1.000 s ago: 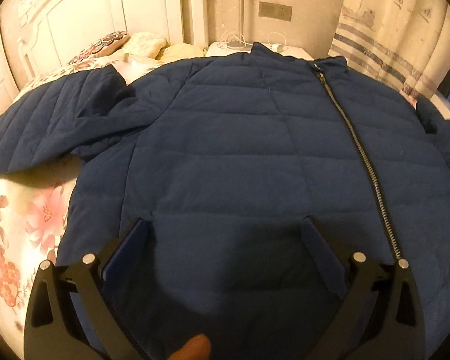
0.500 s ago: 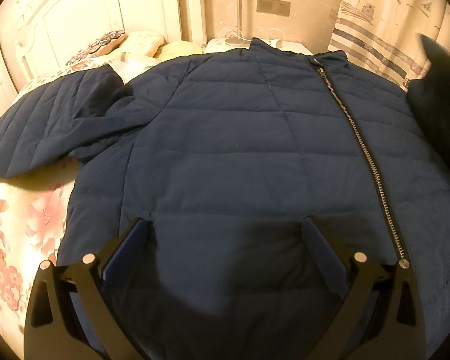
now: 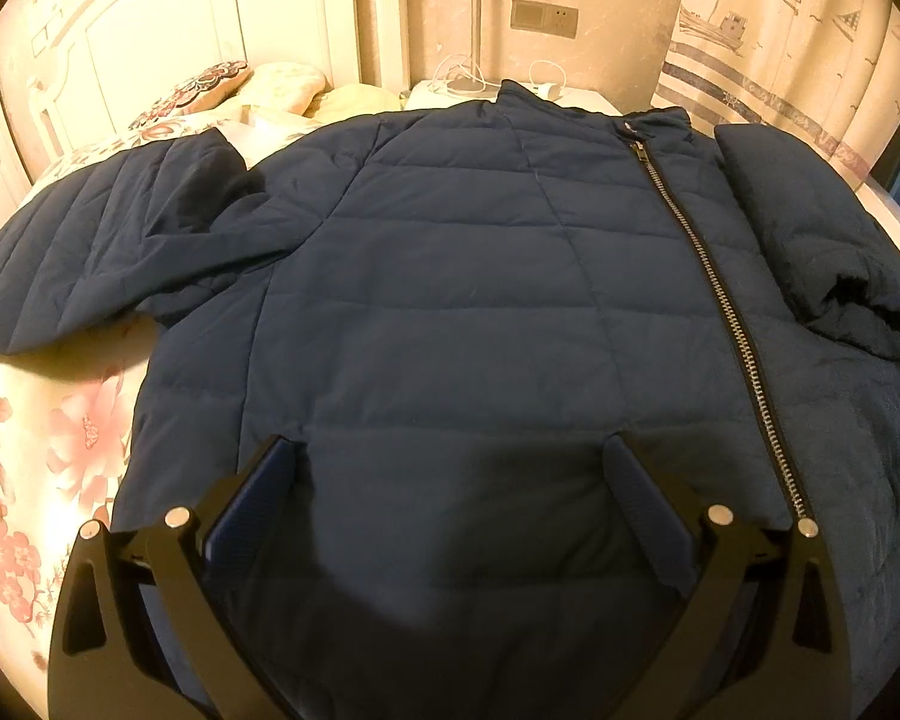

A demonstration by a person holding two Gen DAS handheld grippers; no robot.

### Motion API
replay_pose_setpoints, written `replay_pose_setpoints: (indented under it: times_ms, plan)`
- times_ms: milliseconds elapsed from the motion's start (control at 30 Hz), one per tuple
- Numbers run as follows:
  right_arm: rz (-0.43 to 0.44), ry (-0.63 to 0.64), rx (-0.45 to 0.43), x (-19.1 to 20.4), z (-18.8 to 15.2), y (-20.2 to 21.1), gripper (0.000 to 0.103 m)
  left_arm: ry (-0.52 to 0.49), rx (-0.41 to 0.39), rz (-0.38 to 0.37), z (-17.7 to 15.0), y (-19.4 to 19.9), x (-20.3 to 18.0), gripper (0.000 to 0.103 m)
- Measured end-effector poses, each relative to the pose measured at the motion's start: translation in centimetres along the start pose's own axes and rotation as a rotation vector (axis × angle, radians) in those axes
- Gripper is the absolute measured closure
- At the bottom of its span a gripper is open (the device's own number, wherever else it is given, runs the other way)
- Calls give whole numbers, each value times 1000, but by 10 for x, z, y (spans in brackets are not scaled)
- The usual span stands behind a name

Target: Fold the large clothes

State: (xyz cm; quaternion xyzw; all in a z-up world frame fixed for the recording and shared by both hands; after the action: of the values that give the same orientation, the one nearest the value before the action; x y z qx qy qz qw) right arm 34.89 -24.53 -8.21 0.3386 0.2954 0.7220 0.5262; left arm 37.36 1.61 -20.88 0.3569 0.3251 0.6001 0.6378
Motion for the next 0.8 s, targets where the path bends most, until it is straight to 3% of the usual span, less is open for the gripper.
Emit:
replay_pose_setpoints:
  times_ms: [33, 167, 333, 367, 400, 433, 467, 533, 600, 667, 733, 767, 800]
  plan:
    - [4, -66, -31, -18, 2, 11, 17, -2, 0, 3, 0, 0, 1, 2]
    - [29, -541, -151, -149, -17, 44, 16, -4, 1, 9, 0, 1, 0, 2]
    - [105, -748, -92, -206, -25, 3, 16, -5, 1, 9, 0, 0, 0, 2]
    - [144, -781, -78, -211, -24, -9, 23, -4, 0, 9, 0, 0, 0, 2]
    - [151, -787, -90, -209, -21, -12, 39, -4, 1, 8, 0, 0, 0, 2]
    - [117, -763, -126, -205, -14, -6, 45, -4, 0, 8, 0, 0, 0, 2]
    - [53, -680, -182, -193, 1, 6, 59, -4, 0, 8, 0, 0, 0, 2]
    - [-18, -465, -280, -146, 34, 30, 64, -4, 1, 9, 0, 0, 0, 2]
    - [16, -283, -285, -93, 59, 36, 64, -5, 0, 11, 0, 0, 0, 2]
    - [103, -115, -229, -36, 73, 31, 62, -5, 0, 11, 0, 1, 0, 2]
    - [189, 0, -175, 9, 78, 23, 22, -1, -2, 5, 0, 1, 0, 2]
    - [212, 37, -152, 26, 80, 18, 10, 1, -2, 1, 0, 2, 1, 2]
    - [211, 60, -149, 35, 81, 16, 10, 4, -4, -4, 0, 3, 1, 2]
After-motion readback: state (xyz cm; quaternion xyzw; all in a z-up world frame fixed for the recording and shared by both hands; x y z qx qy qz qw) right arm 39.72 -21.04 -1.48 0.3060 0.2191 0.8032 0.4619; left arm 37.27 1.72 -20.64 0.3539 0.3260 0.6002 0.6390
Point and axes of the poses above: each gripper's, at about its wrist camera, not at the fingertips, and y roughly against the way its jaws point, x to its left, z to its top, the point moved 7 cm from there along -y, roughly the way its jaws point, and after that the axes turned 4 degrees about x, right-handed, at the moved point
